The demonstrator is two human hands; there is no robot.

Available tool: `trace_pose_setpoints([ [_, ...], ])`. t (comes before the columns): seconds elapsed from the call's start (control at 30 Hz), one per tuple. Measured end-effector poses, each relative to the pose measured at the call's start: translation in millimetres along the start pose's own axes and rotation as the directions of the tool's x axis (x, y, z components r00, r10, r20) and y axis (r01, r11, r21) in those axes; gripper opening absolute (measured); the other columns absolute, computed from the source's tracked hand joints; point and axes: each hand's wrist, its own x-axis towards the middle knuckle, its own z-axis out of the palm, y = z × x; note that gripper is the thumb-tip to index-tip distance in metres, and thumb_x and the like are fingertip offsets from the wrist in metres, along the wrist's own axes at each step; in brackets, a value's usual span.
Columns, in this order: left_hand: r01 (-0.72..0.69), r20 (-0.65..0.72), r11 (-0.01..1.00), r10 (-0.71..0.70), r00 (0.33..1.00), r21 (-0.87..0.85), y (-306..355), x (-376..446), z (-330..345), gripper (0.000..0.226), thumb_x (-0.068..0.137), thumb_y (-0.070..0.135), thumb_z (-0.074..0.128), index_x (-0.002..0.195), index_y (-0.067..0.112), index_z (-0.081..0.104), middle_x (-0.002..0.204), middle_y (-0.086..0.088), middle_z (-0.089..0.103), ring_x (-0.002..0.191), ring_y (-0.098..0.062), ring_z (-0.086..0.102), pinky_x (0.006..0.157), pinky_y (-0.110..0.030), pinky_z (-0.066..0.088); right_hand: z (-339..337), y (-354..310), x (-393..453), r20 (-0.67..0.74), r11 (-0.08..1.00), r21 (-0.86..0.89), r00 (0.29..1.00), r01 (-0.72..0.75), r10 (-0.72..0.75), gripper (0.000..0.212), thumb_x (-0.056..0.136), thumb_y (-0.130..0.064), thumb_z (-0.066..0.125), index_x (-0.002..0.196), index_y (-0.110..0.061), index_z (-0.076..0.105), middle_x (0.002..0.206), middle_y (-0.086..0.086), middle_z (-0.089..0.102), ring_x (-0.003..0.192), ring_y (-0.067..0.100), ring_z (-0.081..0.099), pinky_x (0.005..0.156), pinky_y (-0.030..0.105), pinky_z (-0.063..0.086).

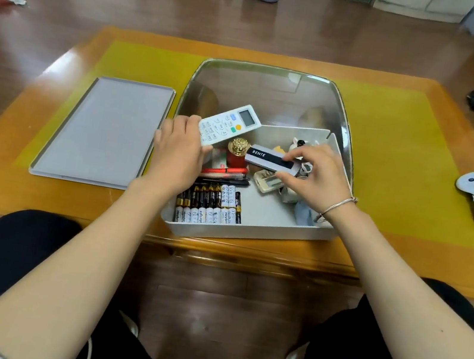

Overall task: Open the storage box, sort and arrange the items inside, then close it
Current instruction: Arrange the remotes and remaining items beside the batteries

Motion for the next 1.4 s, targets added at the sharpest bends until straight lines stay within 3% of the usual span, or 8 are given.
trace_pose_setpoints([
  [0.23,0.167,-0.062,0.983,-0.172,0.983,-0.078,-9.4,-23.8,13.8,0.055,0.093,0.024,0.056,0.139,0.005,0.032,0.136,-0.017,0.041,0.121,-0.030,0.035,0.097,-0.040,0.033,37.9,-25.0,4.8,0.248,0.995,-0.022,0.965,0.096,-0.088,0.027,0.073,-0.030,0.078,0.097,-0.020,0.069,0.097,-0.002,0.068,0.102,0.023,0.051,0.098,0.037,0.033],
  [0.37,0.198,-0.069,0.972,-0.208,0.976,-0.128,-13.3,-26.2,19.9,0.056,0.093,0.024,0.058,0.140,0.007,0.031,0.138,-0.015,0.039,0.125,-0.029,0.034,0.101,-0.040,0.033,59.3,-35.6,11.0,0.296,0.988,-0.075,0.949,0.134,-0.106,0.027,0.077,-0.034,0.074,0.101,-0.024,0.066,0.088,-0.009,0.057,0.100,0.020,0.051,0.090,0.033,0.031],
  [0.67,0.203,-0.059,0.966,-0.214,0.975,-0.158,-15.6,-26.1,26.3,0.058,0.093,0.024,0.059,0.140,0.010,0.029,0.139,-0.013,0.038,0.126,-0.026,0.033,0.102,-0.039,0.034,85.5,-46.7,22.1,0.434,0.932,-0.233,0.887,0.278,-0.157,0.038,0.075,-0.040,0.073,0.109,-0.031,0.058,0.103,-0.007,0.064,0.102,0.016,0.054,0.090,0.034,0.031],
  [0.83,0.209,-0.059,0.966,-0.220,0.974,-0.154,-15.2,-26.3,25.9,0.059,0.092,0.025,0.060,0.141,0.011,0.029,0.140,-0.012,0.038,0.127,-0.026,0.033,0.103,-0.040,0.034,83.7,-50.1,24.8,0.447,0.918,-0.228,0.872,0.325,-0.197,0.043,0.075,-0.047,0.070,0.112,-0.028,0.060,0.112,-0.008,0.063,0.108,0.016,0.053,0.091,0.036,0.033],
  [1.03,0.068,-0.050,0.997,-0.070,0.996,-0.042,-14.3,-27.8,21.9,0.054,0.093,0.028,0.057,0.139,0.011,0.033,0.137,-0.011,0.042,0.122,-0.027,0.035,0.097,-0.038,0.029,33.8,-10.4,26.5,0.265,0.957,-0.275,0.964,0.091,-0.015,0.022,0.082,-0.036,0.065,0.101,-0.025,0.066,0.104,-0.004,0.066,0.107,0.023,0.054,0.090,0.036,0.035],
  [1.2,-0.066,0.053,0.998,0.066,0.996,0.002,-18.2,-42.1,19.2,0.053,0.093,0.029,0.056,0.139,0.015,0.033,0.135,-0.009,0.045,0.118,-0.025,0.034,0.092,-0.036,0.028,2.8,18.1,25.2,0.126,0.958,-0.280,0.987,-0.057,0.096,0.038,0.083,-0.034,0.066,0.120,-0.026,0.057,0.112,-0.003,0.065,0.106,0.023,0.057,0.092,0.040,0.038],
  [1.3,-0.115,0.135,0.993,0.112,0.984,0.012,-22.3,-43.8,15.4,0.054,0.094,0.033,0.054,0.140,0.017,0.032,0.138,-0.006,0.044,0.120,-0.024,0.033,0.094,-0.037,0.027,6.9,8.5,24.3,0.257,0.977,-0.212,0.966,0.032,0.024,0.057,0.082,-0.036,0.066,0.135,-0.029,0.044,0.123,-0.002,0.061,0.113,0.024,0.053,0.098,0.043,0.037],
  [1.4,-0.168,0.168,0.986,0.166,0.972,-0.001,-24.2,-42.4,10.1,0.052,0.094,0.036,0.051,0.140,0.019,0.032,0.137,-0.004,0.045,0.119,-0.022,0.034,0.091,-0.034,0.024,20.7,-8.6,22.7,0.361,0.958,-0.243,0.931,0.151,-0.055,0.066,0.077,-0.042,0.071,0.136,-0.032,0.044,0.129,-0.003,0.057,0.122,0.023,0.045,0.096,0.039,0.032],
])
